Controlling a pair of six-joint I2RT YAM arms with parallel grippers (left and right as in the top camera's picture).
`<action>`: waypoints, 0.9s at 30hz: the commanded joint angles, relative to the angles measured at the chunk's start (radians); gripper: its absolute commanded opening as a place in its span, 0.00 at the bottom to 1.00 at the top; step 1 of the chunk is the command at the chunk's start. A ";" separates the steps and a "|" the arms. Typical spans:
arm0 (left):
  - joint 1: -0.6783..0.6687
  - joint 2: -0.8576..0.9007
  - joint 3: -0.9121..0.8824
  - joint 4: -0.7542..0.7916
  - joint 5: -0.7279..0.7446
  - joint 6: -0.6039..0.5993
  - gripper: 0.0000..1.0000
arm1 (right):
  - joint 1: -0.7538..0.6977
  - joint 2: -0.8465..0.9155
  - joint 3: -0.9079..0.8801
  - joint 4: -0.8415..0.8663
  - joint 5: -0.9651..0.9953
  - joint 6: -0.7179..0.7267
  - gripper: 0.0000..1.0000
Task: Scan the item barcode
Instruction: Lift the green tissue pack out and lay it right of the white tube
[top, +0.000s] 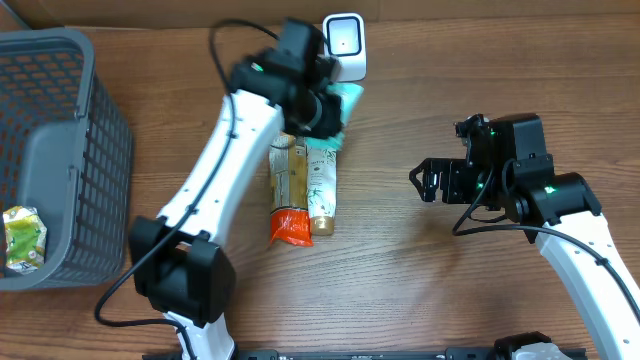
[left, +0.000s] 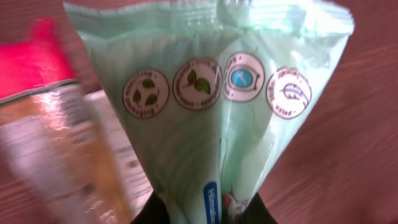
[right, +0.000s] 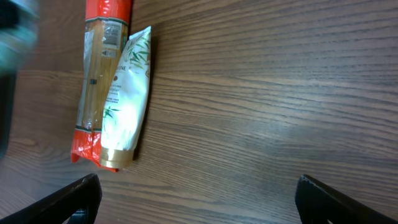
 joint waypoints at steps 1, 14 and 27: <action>-0.058 -0.005 -0.114 0.103 0.070 -0.114 0.05 | 0.003 -0.003 0.021 0.008 0.002 0.029 1.00; -0.206 -0.005 -0.307 0.213 0.002 -0.272 0.04 | 0.003 -0.003 0.021 0.007 0.002 0.029 1.00; -0.144 -0.033 -0.150 0.053 0.060 -0.062 1.00 | 0.003 -0.003 0.021 0.007 0.001 0.029 1.00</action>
